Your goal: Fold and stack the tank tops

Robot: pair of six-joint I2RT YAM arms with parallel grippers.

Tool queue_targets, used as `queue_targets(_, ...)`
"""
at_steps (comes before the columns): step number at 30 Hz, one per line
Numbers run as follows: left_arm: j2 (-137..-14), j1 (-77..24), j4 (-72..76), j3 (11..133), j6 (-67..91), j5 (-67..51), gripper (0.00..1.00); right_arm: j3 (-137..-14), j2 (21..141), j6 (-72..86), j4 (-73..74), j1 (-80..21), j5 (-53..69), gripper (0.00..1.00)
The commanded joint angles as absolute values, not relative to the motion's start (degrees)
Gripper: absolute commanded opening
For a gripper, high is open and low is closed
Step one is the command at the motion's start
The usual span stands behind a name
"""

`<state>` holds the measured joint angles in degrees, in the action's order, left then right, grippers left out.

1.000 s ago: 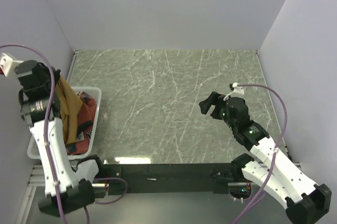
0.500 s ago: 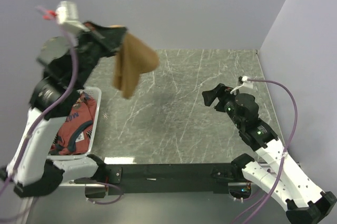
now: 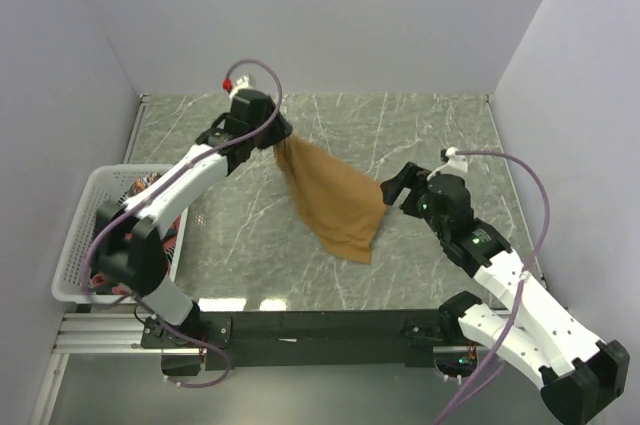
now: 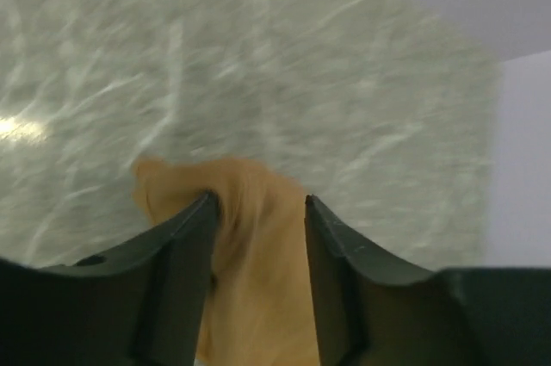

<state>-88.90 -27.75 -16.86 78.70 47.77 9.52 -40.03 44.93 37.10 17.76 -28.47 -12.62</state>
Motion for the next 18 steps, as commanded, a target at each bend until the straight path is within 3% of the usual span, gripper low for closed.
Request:
queue_targets(1,-92.5,-25.2,-11.2,75.1,49.4,3.5,0.55,-35.3,46.7,41.1,17.0,-28.5,-11.0,0.87)
queue_targets(5,-91.3,-25.3,-9.1,69.6,49.5,4.3,0.73,-27.0,48.2,44.6,12.3,-28.6,-6.4,0.80)
queue_targets(6,-90.7,-25.2,-9.3,69.0,49.5,4.8,0.73,-25.8,48.5,46.4,11.3,-28.7,-5.7,0.78)
queue_targets(10,-86.8,-25.2,-11.5,66.0,49.6,8.5,0.71,-20.7,50.9,49.6,7.0,-32.5,-6.3,0.71)
queue_targets(18,-80.3,-25.2,-7.7,53.1,51.3,7.3,0.55,-19.2,57.5,54.6,1.8,-40.0,-9.7,0.68)
